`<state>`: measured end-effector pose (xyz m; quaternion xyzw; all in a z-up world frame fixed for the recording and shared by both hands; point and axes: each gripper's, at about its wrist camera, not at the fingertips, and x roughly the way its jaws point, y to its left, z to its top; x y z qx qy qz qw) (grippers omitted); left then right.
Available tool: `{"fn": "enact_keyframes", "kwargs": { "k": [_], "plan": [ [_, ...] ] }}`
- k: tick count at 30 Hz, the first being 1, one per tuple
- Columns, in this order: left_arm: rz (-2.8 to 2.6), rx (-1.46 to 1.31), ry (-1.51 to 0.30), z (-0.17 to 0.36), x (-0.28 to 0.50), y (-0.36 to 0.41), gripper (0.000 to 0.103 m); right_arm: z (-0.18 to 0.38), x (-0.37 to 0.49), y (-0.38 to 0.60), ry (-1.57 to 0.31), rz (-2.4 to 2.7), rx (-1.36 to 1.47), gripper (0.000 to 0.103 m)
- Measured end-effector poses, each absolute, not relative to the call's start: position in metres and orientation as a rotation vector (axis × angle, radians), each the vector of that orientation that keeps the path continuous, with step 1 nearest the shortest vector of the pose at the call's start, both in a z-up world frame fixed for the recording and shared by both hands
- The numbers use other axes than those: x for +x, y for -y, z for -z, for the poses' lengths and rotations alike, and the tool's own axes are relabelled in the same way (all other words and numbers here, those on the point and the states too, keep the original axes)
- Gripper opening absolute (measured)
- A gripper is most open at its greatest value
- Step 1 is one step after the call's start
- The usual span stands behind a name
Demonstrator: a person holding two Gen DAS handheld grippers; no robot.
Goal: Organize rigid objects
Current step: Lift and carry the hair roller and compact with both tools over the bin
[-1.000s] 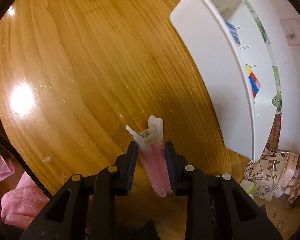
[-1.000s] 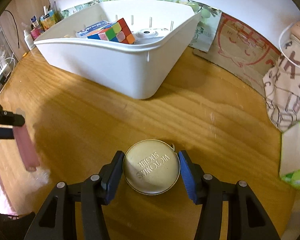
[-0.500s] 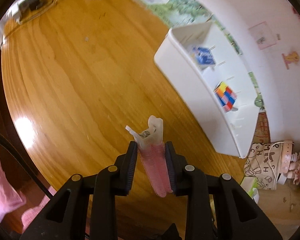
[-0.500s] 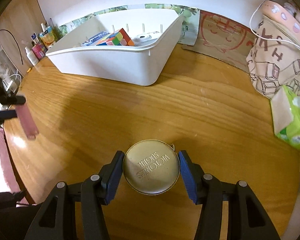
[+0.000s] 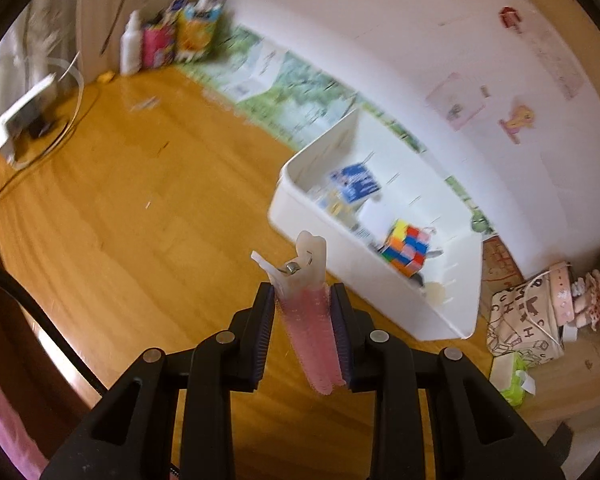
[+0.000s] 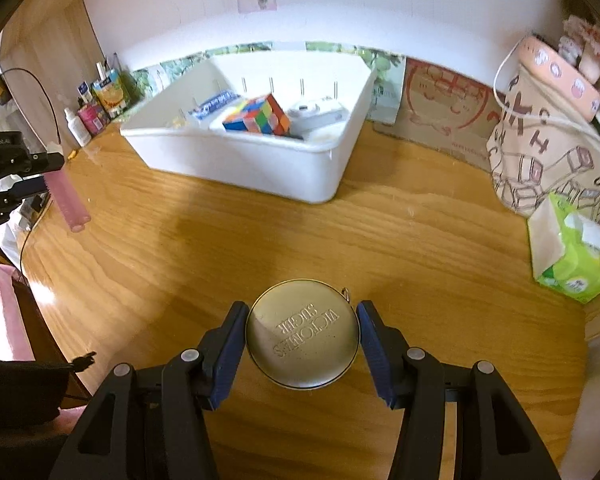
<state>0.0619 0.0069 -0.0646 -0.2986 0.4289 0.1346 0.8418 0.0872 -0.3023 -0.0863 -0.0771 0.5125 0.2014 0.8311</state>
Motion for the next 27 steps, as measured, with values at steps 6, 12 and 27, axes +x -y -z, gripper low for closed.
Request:
{"fn": "enact_keyframes", "kwargs": {
  "k": [6, 12, 27],
  "plan": [
    [-0.188, -0.577, -0.847, 0.047, 0.078, -0.011, 0.030, 0.067, 0.100, 0.290, -1.045, -0.405, -0.145, 0.056],
    [-0.125, -0.521, -0.817, 0.033, 0.097, -0.017, 0.030, 0.050, 0.119, 0.273, -0.999, -0.387, -0.123, 0.056],
    [-0.007, -0.275, -0.698, 0.018, 0.152, -0.015, 0.030, 0.027, 0.167, 0.226, -0.810, -0.381, -0.105, 0.056]
  ]
}}
